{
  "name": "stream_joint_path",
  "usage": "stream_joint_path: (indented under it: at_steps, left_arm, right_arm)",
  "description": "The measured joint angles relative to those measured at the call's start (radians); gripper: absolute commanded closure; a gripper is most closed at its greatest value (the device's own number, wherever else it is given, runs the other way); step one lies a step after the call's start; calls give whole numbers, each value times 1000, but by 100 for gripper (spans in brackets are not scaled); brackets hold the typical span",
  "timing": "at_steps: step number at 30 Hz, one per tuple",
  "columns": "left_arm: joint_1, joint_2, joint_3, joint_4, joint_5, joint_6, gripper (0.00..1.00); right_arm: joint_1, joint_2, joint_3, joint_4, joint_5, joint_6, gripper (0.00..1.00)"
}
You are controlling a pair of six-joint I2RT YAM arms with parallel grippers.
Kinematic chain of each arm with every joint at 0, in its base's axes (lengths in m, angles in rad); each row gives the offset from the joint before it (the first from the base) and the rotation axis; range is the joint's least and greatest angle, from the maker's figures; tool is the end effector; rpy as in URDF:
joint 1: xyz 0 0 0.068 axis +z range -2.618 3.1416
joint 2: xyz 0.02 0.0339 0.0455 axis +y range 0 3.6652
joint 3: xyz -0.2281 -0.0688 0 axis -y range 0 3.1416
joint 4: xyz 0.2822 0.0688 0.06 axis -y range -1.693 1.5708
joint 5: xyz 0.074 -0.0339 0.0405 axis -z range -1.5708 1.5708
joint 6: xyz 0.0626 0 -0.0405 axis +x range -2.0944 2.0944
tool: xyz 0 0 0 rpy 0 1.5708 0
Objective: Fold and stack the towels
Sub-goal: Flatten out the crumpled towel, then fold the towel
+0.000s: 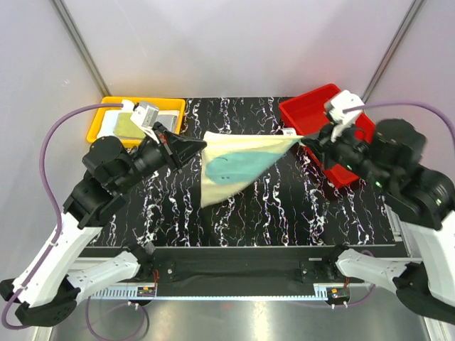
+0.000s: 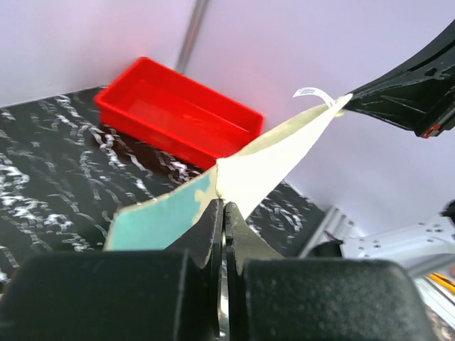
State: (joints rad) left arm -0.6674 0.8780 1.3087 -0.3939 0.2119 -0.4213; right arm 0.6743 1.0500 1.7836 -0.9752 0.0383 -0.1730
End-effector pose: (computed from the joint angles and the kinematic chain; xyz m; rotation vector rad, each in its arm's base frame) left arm 0.1810 -0.1594 0.4663 0.3755 1.5826 -1.0157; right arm 0.1644 0.1283 0.5122 -0.7248 1.6737 0.3206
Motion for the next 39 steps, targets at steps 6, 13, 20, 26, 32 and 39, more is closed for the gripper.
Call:
stream_joint_path:
  at_steps: [6, 13, 20, 26, 32, 39]
  left_arm:
    - [-63, 39, 63, -35, -58, -17, 100]
    - [-56, 135, 107, -92, -275, 26, 100]
    - [168, 385, 111, -42, -307, 30, 100]
    - [281, 719, 157, 73, -225, 51, 100]
    - [330, 1067, 419, 149, -152, 78, 100]
    - [381, 1213, 496, 194, -61, 81, 100]
  right_arm:
    - [0, -57, -5, 62, -50, -26, 100]
    - [-2, -4, -172, 224, 34, -158, 100]
    - [-159, 325, -253, 459, -1, -288, 100]
    - [-254, 645, -211, 608, -87, -357, 100]
    - [-312, 904, -29, 643, -112, -400, 100]
    - [-325, 950, -28, 684, -116, -425, 100]
